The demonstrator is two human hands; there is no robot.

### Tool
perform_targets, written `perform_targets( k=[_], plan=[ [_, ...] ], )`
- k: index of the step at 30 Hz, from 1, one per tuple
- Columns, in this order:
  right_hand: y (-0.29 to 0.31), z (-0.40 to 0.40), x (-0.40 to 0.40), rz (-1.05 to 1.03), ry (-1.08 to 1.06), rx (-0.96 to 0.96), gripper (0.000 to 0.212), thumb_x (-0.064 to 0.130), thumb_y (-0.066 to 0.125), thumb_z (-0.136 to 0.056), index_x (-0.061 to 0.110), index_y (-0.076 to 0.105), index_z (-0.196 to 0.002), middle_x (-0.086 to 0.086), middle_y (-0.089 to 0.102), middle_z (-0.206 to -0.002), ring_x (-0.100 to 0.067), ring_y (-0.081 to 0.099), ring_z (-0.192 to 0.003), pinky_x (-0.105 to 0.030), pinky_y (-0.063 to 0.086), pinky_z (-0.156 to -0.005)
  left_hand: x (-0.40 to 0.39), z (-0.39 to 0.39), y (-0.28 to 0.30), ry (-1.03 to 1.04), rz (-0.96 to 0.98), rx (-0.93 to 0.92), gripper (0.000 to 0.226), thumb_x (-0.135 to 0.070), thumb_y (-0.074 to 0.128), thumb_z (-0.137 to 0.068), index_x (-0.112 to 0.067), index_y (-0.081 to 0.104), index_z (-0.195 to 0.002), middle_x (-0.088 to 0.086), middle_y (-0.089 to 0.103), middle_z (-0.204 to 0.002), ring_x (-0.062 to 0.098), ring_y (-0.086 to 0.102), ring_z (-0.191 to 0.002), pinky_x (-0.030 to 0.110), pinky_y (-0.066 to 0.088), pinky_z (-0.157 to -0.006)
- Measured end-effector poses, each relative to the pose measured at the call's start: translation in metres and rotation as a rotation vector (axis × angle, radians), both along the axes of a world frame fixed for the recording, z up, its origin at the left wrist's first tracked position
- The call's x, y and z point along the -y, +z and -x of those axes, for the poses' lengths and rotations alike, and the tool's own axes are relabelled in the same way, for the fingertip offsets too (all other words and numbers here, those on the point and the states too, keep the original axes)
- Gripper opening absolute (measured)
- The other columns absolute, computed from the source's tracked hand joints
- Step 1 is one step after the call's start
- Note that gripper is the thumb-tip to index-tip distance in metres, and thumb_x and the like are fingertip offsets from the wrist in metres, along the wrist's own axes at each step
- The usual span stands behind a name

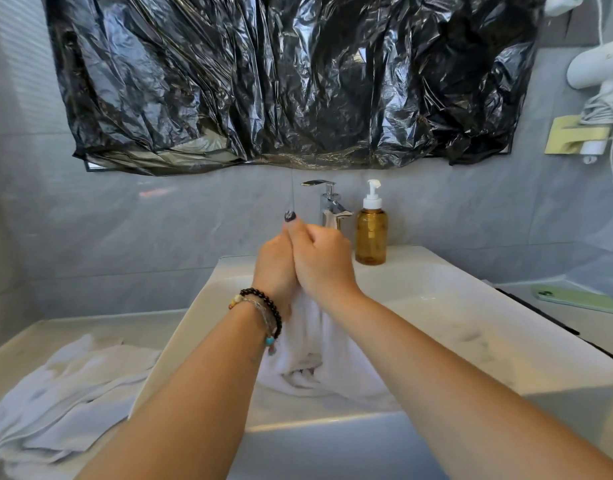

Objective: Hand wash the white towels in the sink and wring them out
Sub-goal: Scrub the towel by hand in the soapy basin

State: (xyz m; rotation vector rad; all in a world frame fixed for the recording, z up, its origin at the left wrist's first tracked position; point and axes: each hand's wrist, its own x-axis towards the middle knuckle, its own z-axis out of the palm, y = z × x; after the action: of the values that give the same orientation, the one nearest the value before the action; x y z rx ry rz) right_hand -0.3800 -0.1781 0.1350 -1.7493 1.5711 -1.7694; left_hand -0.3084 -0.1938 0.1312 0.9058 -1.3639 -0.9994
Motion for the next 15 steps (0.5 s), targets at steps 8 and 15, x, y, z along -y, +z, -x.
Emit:
perform_targets(
  k=[8, 15],
  plan=[
    [-0.004, -0.007, 0.012, -0.08, -0.055, -0.158, 0.052, 0.025, 0.037, -0.101, 0.013, 0.04, -0.051, -0.005, 0.049, -0.057, -0.029, 0.051, -0.068, -0.031, 0.034, -0.059, 0.013, -0.01, -0.002, 0.019, -0.107, -0.039, 0.035, -0.024, 0.042, -0.103, -0.02, 0.048, -0.068, -0.002, 0.05, -0.063, 0.02, 0.052, -0.064, 0.033, 0.048, -0.061],
    [0.011, 0.017, 0.026, -0.17, -0.137, -0.034, 0.047, 0.021, 0.038, -0.1, 0.012, 0.04, -0.054, -0.009, 0.048, -0.063, -0.028, 0.047, -0.071, -0.031, 0.026, -0.054, 0.005, -0.002, 0.001, -0.079, -0.205, 0.012, 0.021, -0.032, 0.05, -0.08, -0.013, 0.053, -0.071, 0.012, 0.047, -0.073, 0.026, 0.045, -0.074, 0.042, 0.034, -0.069]
  ],
)
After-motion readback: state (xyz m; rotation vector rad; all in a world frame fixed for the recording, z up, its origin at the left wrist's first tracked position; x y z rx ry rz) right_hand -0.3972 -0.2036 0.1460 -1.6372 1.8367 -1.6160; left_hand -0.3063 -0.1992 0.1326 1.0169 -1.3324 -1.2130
